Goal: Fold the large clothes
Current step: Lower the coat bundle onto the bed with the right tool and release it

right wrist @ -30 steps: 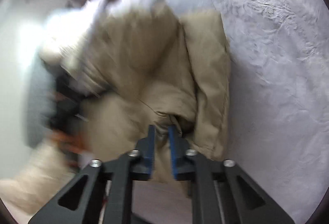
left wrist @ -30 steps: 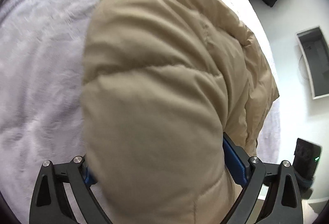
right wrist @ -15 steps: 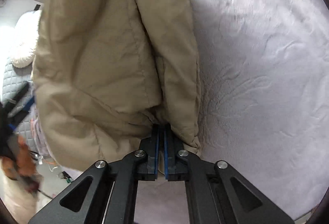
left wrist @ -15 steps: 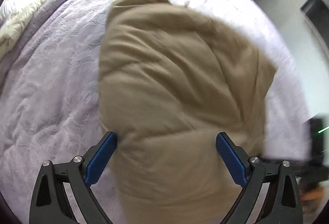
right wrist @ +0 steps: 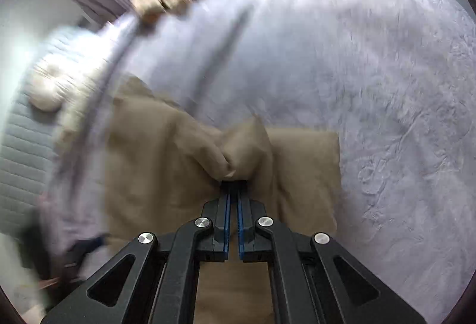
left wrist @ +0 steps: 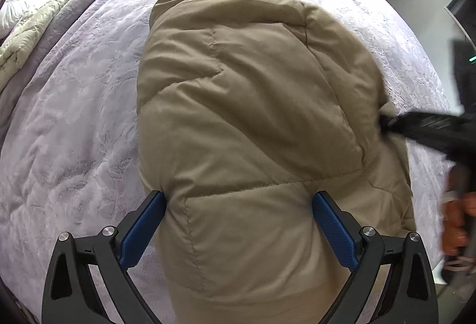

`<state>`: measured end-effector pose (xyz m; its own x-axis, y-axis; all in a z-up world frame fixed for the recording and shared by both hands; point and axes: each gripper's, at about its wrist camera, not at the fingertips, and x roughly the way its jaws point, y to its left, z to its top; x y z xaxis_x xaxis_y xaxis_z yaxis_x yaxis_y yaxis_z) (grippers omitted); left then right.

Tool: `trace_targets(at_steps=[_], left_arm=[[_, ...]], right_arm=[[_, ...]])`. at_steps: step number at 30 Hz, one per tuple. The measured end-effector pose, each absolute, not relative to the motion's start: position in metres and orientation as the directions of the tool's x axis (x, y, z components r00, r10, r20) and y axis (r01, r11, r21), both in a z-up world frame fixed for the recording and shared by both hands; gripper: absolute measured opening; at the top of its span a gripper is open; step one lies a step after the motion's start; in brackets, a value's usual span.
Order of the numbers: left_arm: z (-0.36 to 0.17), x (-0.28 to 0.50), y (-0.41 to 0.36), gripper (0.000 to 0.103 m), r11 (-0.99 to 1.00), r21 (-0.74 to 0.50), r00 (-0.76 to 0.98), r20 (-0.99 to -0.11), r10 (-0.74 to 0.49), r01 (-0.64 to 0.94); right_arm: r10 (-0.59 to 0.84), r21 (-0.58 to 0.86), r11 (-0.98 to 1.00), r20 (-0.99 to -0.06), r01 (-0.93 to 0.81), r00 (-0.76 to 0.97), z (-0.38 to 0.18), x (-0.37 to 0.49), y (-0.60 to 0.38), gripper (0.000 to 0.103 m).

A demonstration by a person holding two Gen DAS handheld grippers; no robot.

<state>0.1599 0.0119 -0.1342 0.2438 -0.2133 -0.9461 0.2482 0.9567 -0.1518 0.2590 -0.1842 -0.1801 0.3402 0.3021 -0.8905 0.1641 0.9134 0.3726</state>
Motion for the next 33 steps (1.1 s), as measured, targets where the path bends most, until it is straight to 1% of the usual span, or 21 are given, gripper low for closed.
trace_targets(at_steps=[3,6,9,11,14,19,20,29,33], left_arm=[[-0.133,0.159,0.009,0.099,0.956,-0.145,0.247,-0.946,-0.208,0.254],[-0.134,0.159,0.008,0.099,0.953,-0.148,0.249,-0.944,-0.215,0.264],[-0.134,0.157,0.007,0.099,0.952,-0.139,0.247,-0.946,-0.209,0.274],[-0.134,0.158,0.008,0.099,0.953,-0.139,0.243,-0.948,-0.207,0.271],[-0.135,0.158,0.013,0.099,0.953,-0.149,0.236,-0.948,-0.213,0.262],[-0.135,0.159,0.016,0.099,0.955,-0.155,0.233,-0.948,-0.215,0.251],[-0.134,0.159,0.017,0.099,0.956,-0.155,0.233,-0.948,-0.215,0.250],[-0.132,0.158,0.020,0.099,0.959,-0.160,0.228,-0.950,-0.215,0.235],[-0.122,0.153,0.024,0.099,0.959,-0.168,0.225,-0.949,-0.221,0.230]], right_arm=[[0.307,0.374,0.900,-0.909,0.223,0.282,-0.215,0.271,-0.190,0.001],[0.302,0.367,0.900,-0.914,0.235,0.273,-0.226,0.265,-0.197,0.000],[0.280,0.336,0.920,-0.923,0.200,0.263,-0.232,0.264,-0.194,0.000],[0.286,0.344,0.916,-0.921,0.209,0.264,-0.233,0.262,-0.194,0.000],[0.304,0.371,0.899,-0.911,0.232,0.277,-0.225,0.253,-0.199,0.000],[0.296,0.357,0.910,-0.914,0.208,0.276,-0.206,0.236,-0.204,0.000],[0.292,0.353,0.913,-0.916,0.205,0.274,-0.201,0.232,-0.204,0.004],[0.300,0.353,0.914,-0.920,0.199,0.252,-0.177,0.194,-0.209,0.004],[0.302,0.358,0.909,-0.919,0.212,0.253,-0.168,0.183,-0.209,0.005]])
